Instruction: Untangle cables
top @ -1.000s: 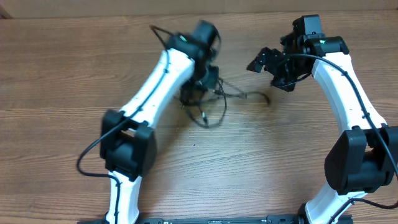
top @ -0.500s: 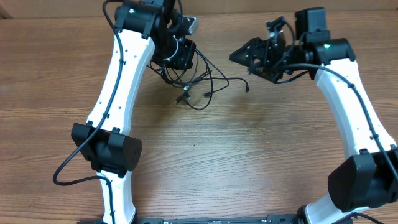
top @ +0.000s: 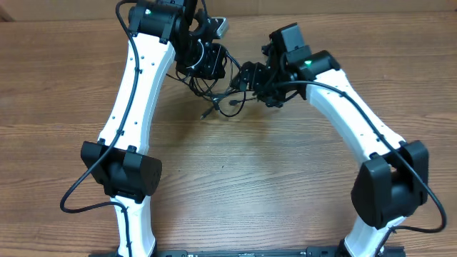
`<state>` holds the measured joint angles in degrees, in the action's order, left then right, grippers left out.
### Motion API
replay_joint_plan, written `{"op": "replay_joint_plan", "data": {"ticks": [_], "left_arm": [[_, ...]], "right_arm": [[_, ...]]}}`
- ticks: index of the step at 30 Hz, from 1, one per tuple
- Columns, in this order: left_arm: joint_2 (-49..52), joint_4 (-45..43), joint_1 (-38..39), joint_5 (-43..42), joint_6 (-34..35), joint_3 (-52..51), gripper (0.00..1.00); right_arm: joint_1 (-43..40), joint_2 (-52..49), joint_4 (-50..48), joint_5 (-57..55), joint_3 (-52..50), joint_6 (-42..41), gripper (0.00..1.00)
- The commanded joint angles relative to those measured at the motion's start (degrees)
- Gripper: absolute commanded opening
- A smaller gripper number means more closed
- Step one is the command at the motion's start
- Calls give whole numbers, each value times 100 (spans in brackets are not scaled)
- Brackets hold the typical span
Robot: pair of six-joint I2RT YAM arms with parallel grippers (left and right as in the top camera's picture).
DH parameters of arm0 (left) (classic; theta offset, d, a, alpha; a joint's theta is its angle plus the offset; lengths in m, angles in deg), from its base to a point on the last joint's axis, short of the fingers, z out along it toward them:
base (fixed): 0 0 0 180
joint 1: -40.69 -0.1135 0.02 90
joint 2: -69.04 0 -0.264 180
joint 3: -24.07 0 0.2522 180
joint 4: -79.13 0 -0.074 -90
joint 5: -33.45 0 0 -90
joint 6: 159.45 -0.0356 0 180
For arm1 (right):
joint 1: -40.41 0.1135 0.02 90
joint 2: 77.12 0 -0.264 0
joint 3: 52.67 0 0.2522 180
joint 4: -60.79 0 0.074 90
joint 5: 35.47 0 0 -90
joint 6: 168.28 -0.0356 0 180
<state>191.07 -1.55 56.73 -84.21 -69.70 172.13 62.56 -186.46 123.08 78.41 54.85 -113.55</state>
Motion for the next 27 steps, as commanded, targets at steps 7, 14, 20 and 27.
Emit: {"op": "replay_joint_plan", "data": {"ticks": [7,14,20,27], "left_arm": [[-232,-28,-81,-391,-149,179,4],[-728,-201,-920,-389,46,271,4],[-1025,-179,-1679,-391,70,271,4],[-1040,-20,-2057,-389,66,269,4]], "right_arm": [[37,-549,74,-992,85,-636,76],[-103,-555,1106,-2653,70,-645,53],[-273,-555,1475,-2664,70,-363,4],[-317,-542,1591,-2361,79,44,4]]}}
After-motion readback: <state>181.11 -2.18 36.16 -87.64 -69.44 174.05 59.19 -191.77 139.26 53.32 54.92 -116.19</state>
